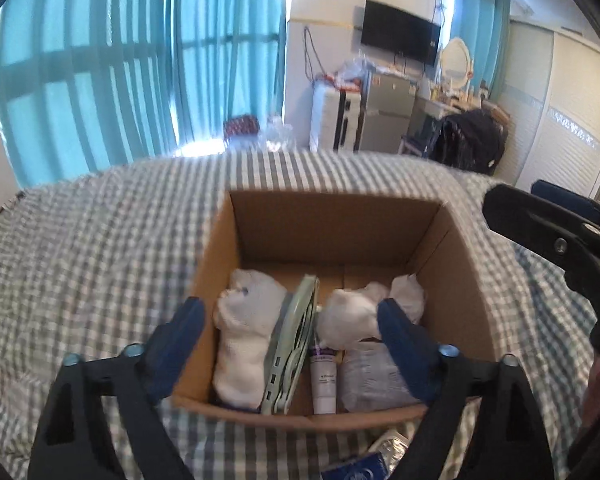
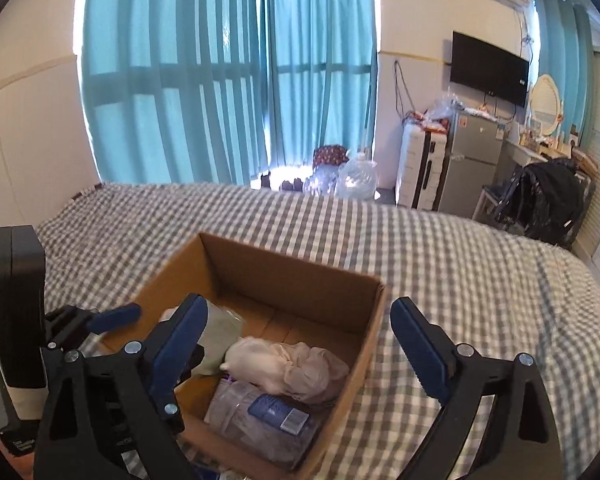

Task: Organize objects
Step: 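Withdraw both grippers from the box toward the last items, then grasp the blue tissue pack with the right gripper while the left grasps the silver blister pack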

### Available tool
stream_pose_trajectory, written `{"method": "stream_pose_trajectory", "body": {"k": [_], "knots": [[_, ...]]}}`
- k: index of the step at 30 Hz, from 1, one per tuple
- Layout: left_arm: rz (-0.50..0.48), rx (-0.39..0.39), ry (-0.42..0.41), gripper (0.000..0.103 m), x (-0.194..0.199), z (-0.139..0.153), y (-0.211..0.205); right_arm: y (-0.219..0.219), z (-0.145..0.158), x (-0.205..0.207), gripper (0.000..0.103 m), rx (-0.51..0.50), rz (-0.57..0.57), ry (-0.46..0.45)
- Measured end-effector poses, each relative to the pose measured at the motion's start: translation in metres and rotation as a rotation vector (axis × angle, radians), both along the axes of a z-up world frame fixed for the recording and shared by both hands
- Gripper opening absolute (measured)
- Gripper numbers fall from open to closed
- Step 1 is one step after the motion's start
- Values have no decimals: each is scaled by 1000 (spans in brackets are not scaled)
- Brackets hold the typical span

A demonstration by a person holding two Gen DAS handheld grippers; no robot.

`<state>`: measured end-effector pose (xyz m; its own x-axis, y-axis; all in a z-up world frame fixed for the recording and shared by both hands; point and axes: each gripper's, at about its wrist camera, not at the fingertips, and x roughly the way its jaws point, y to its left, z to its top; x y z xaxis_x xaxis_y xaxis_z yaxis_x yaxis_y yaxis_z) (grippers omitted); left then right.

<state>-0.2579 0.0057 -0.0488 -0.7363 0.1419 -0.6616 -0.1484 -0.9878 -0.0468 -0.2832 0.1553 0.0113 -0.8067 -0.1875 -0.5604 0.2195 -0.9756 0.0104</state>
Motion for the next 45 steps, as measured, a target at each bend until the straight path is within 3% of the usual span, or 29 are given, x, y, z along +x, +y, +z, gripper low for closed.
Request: {"method": "stream_pose_trajectory", "body": {"k": [9,14,18,25,30,35,45], "knots": [[39,-22,109,103,71,75,-9,16,80,87,94,37,-26,100],[64,-41,133,103,114,87,-17,16,103,136,94,65,-23,140],[89,-55,141,103,146,83,-27,14,97,169,94,78,-20,140],[149,-62,109,103,180,38,-43,4,29,196,94,75,-25,69],[203,-61,73,103,182,-15,-51,-7,-40,179,94,43,-13,-35],[245,-102,-3,103,164,-60,-61,-33,-93,159,94,88,16,-97],[298,-124,-79,103,148,-103,-83,-85,-155,126,94,143,116,-197]]}}
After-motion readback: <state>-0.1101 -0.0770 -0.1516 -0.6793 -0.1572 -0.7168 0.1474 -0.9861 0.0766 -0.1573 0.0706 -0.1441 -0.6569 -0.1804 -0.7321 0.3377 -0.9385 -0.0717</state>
